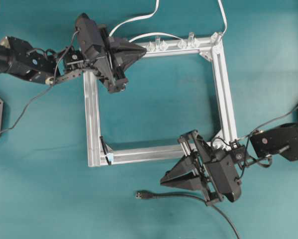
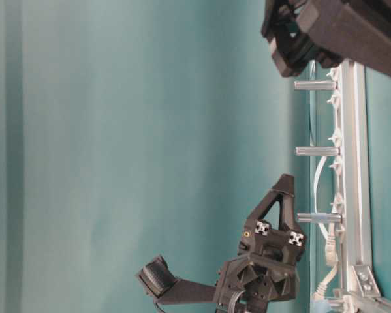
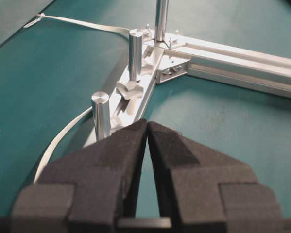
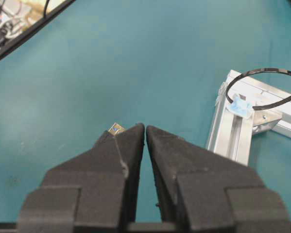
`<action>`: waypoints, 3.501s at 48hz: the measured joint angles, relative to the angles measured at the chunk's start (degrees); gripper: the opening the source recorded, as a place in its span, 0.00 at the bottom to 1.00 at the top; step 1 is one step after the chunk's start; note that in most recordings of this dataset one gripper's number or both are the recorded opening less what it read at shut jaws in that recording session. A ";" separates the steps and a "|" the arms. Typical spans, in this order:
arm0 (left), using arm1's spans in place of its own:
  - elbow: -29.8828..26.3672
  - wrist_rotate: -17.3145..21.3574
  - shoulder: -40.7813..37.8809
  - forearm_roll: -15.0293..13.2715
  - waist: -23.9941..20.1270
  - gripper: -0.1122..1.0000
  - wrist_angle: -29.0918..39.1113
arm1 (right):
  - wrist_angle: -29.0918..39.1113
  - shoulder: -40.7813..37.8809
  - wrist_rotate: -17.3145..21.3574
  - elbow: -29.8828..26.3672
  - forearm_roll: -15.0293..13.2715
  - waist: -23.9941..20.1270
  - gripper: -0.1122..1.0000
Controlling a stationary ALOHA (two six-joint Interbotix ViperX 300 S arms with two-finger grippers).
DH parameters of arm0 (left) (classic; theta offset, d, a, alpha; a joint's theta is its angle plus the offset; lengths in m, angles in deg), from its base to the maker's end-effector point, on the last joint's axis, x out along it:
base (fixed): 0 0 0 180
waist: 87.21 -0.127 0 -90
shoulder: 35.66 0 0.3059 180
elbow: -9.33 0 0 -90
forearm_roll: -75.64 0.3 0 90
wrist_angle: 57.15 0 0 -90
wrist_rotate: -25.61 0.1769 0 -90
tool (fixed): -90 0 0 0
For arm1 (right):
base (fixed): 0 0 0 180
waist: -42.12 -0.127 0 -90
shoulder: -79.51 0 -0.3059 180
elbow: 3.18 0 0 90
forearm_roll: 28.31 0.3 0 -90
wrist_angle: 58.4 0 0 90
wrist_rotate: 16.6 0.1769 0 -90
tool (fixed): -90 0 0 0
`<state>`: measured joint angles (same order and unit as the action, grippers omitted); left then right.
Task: Insert the wire through the string loop located on the left side.
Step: 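Open both grippers and move the right gripper toward the black USB cable, then lower the right gripper and grasp the USB cable behind its plug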
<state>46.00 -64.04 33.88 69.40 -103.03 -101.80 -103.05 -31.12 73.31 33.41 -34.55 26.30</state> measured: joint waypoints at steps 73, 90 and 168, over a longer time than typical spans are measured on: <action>3.08 -0.09 14.94 2.46 2.81 0.76 20.39 | 5.54 -1.49 -16.52 -5.19 47.99 -12.48 0.44; 3.08 -0.09 14.94 2.46 3.43 0.77 21.01 | 5.45 -4.13 -21.62 -7.91 55.55 -14.41 0.77; 3.60 -0.18 14.77 2.46 6.42 0.77 21.18 | 6.42 -14.50 -21.62 -13.10 55.55 -16.35 0.76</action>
<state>49.60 -64.21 48.65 71.87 -96.61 -80.62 -96.63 -45.62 51.69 20.31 20.99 9.95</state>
